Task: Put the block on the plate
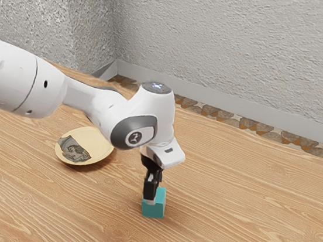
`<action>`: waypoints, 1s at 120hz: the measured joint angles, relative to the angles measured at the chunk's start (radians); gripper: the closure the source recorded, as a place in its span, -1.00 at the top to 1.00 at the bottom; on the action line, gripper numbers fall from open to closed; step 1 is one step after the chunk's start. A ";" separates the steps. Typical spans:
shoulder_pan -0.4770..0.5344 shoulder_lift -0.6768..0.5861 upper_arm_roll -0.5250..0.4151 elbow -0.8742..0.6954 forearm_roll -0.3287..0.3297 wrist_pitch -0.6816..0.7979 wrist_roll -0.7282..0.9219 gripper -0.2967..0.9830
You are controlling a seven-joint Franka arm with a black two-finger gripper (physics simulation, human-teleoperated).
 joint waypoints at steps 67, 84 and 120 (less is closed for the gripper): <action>0.007 0.105 0.004 0.011 0.012 0.063 -0.044 0.27; 0.009 0.103 0.007 0.011 0.016 0.067 -0.051 0.08; 0.020 -0.003 0.008 0.011 0.019 0.022 -0.061 -0.02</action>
